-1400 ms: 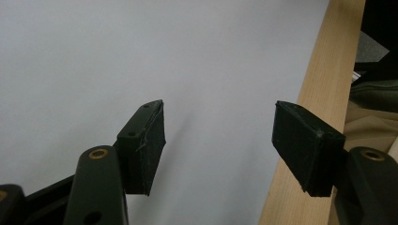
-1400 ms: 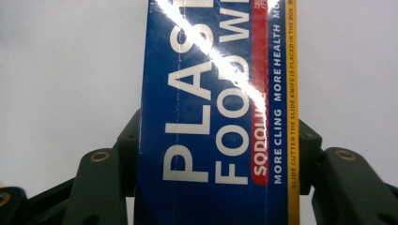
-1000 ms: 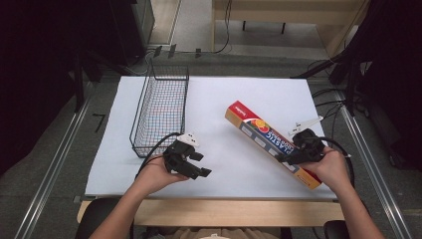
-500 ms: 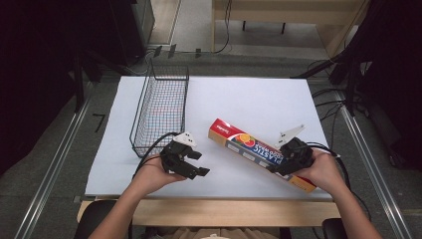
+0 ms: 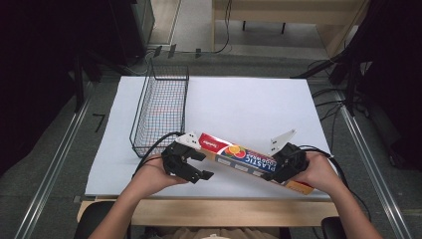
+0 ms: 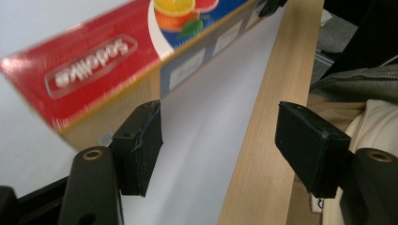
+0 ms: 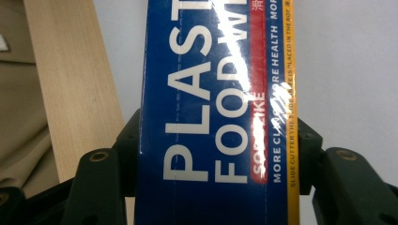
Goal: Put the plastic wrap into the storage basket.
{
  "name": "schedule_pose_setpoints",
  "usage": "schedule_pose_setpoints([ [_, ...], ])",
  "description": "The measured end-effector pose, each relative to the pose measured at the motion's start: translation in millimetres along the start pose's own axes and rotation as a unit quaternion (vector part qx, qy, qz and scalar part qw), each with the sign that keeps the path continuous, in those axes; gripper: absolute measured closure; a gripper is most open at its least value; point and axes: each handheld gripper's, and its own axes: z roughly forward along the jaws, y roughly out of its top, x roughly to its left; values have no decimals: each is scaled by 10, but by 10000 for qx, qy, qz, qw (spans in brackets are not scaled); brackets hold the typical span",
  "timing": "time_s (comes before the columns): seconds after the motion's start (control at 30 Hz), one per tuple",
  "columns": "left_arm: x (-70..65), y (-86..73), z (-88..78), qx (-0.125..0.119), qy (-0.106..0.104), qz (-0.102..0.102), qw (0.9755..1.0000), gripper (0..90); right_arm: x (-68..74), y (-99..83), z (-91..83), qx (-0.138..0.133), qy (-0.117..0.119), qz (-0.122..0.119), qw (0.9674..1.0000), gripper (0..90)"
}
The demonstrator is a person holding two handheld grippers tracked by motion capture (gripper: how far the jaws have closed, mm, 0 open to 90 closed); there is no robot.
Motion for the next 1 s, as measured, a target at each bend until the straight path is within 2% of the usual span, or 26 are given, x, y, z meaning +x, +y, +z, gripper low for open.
schedule_pose_setpoints([
  [0.13,-17,43,-36,-19,15,152,9999,282,54,44,-1,49,116,-273,9995,418],
  [0.23,-20,73,-56,-54,3,173,9998,279,93,80,4,94,247,-452,9986,419],
  [0.4,-31,163,-73,-41,-36,397,9992,274,157,150,22,157,274,-669,9973,418],
  [0.5,-39,228,-34,106,-32,512,9986,271,170,192,27,129,233,-812,9963,418],
  [0.57,-52,267,6,187,-72,597,9980,270,164,224,26,140,315,-852,9958,418],
  [0.63,-71,307,51,289,-124,734,9968,270,175,249,28,147,402,-892,9951,418],
  [0.67,-71,307,51,289,-124,734,9968,270,181,262,26,168,420,-918,9947,418],
  [0.7,-99,356,102,354,-162,851,9956,269,193,279,23,205,479,-943,9942,418],
  [0.77,-115,382,124,376,-169,904,9951,264,209,293,23,181,422,-1020,9937,419],
  [0.8,-140,429,167,412,-218,992,9940,262,238,324,15,211,442,-1185,9917,418],
  [0.87,-153,448,191,425,-260,1018,9936,260,252,332,7,257,488,-1158,9917,417],
  [0.97,-193,498,282,573,-291,1199,9907,259,255,378,-9,152,527,-1275,9903,417],
  [1.0,-201,500,304,618,-288,1237,9900,261,261,387,-17,201,564,-1249,9904,417],
])
